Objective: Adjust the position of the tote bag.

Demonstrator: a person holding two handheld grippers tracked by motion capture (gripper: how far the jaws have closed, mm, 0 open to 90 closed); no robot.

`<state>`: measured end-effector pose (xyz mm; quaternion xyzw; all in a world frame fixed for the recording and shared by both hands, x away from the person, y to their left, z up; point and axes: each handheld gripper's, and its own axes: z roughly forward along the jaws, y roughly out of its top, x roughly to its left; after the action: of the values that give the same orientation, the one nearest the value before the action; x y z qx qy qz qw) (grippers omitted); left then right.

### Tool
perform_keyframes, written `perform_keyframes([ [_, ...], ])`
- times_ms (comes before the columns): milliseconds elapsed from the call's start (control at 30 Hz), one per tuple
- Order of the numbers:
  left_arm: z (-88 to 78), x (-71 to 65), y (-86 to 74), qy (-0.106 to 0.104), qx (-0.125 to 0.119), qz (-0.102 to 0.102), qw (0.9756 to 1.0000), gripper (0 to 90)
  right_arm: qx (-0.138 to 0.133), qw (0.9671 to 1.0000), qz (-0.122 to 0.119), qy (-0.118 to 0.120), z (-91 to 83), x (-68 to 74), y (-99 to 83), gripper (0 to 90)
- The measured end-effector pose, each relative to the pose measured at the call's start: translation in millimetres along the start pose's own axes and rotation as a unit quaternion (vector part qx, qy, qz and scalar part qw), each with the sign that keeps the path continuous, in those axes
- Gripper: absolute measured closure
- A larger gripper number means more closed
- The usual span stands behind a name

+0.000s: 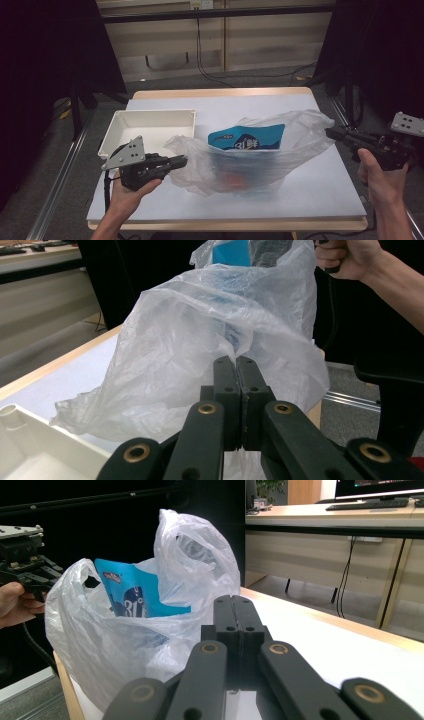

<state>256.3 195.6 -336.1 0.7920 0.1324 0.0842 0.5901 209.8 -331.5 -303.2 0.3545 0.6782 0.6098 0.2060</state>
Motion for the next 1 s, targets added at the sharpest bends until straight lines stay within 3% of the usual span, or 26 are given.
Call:
perform_keyframes([
  [500, 9.0, -0.1, -14.2, -0.01, 0.027, -0.001, 0.9996, 89.3, 0.026, 0.9995, 0.015, -0.01, 13.0, -7.7, -20.9, 90.0],
  [800, 14.8, 2.8, -29.5, -0.006, 0.04, -0.019, 0.999, 89.3, 0.044, 0.9982, 0.034, -0.021, 25.5, -16.9, -38.2, 90.0],
  [933, 18.8, 5.8, -25.4, -0.007, 0.043, -0.014, 0.9989, 89.4, 0.043, 0.9983, 0.035, -0.021, 29.6, -20.7, -35.5, 90.0],
  [1000, 22.2, 5.0, -26.0, -0.005, 0.052, -0.008, 0.9986, 89.4, 0.058, 0.9974, 0.033, -0.028, 36.1, -25.1, -36.9, 90.0],
])
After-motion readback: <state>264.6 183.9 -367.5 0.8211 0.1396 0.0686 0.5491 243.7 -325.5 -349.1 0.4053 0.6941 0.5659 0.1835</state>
